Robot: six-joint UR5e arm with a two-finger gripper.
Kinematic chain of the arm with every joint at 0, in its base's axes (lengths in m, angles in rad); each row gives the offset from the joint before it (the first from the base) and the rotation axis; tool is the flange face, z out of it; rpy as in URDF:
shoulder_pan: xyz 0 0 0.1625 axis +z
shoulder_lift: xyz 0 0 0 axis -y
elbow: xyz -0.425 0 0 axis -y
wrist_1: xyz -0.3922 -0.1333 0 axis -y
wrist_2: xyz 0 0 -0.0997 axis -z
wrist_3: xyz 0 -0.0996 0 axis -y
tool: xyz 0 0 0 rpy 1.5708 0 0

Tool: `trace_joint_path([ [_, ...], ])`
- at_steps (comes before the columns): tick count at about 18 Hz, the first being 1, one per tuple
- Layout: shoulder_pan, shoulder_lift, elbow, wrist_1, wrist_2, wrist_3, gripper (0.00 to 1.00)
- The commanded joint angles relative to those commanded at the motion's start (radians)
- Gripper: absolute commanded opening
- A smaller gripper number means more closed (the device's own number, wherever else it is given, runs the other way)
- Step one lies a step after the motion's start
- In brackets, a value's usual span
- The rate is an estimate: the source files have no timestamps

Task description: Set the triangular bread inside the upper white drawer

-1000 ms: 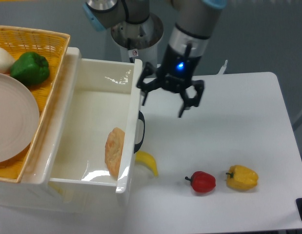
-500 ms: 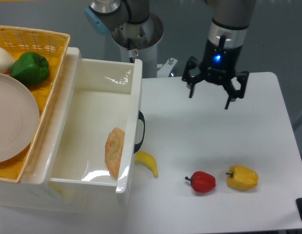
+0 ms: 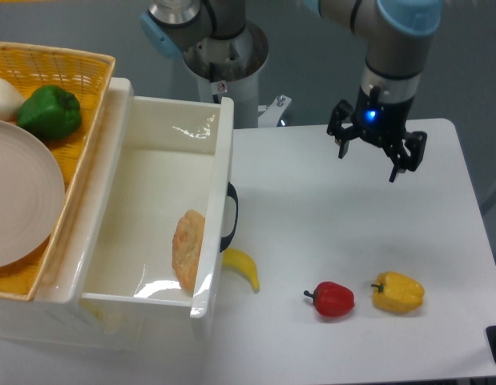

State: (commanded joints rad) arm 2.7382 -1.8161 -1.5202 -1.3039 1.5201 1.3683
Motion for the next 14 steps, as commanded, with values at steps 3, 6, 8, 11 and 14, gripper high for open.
trace_joint_path([
  [3,0.005,-0.040,0.003,0.005,0.002,0.060,1.00],
  [6,0.008,-0.064,0.003,0.006,0.002,0.092,1.00],
  [8,0.009,-0.081,0.003,0.008,0.000,0.094,1.00],
  [11,0.009,-0.106,0.005,0.011,0.000,0.094,1.00],
  [14,0.006,-0.126,0.003,0.038,0.000,0.095,1.00],
])
